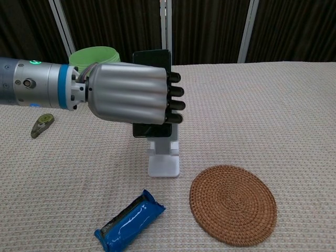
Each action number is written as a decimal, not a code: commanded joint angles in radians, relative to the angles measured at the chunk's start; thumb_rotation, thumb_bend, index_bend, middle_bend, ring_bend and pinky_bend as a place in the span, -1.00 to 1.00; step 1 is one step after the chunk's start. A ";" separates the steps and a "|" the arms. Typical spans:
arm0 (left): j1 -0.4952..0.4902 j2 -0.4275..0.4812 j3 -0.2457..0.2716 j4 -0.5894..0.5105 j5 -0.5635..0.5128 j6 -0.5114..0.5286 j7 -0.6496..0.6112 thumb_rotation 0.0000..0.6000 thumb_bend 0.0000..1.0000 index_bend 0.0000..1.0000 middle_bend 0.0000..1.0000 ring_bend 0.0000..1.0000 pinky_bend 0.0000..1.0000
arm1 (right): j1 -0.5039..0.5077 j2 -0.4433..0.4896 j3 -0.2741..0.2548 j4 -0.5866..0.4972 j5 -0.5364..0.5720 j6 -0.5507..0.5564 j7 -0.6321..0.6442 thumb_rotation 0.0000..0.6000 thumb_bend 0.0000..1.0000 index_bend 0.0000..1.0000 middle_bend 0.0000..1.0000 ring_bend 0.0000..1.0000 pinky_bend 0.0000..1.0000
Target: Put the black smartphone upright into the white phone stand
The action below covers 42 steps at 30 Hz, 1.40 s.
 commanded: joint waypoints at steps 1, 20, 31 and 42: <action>-0.015 -0.018 0.007 -0.007 -0.004 -0.030 0.025 1.00 -0.88 -0.06 -0.19 -0.18 -0.30 | 0.000 0.001 0.001 0.001 0.001 0.000 0.003 1.00 -1.00 -1.00 -1.00 -1.00 -1.00; 0.029 -0.049 -0.069 -0.096 -0.139 -0.166 0.318 1.00 -0.89 -0.14 -0.27 -0.26 -0.37 | -0.003 0.012 0.001 0.004 -0.001 -0.004 0.032 1.00 -1.00 -1.00 -1.00 -1.00 -1.00; 0.063 -0.076 -0.101 -0.148 -0.222 -0.223 0.463 1.00 -0.89 -0.14 -0.27 -0.26 -0.37 | -0.003 0.015 0.001 0.004 0.000 -0.007 0.039 1.00 -1.00 -1.00 -1.00 -1.00 -1.00; 0.063 -0.093 -0.090 -0.154 -0.238 -0.232 0.498 1.00 -0.89 -0.15 -0.27 -0.26 -0.37 | -0.005 0.018 0.001 0.003 -0.003 -0.005 0.047 1.00 -1.00 -1.00 -1.00 -1.00 -1.00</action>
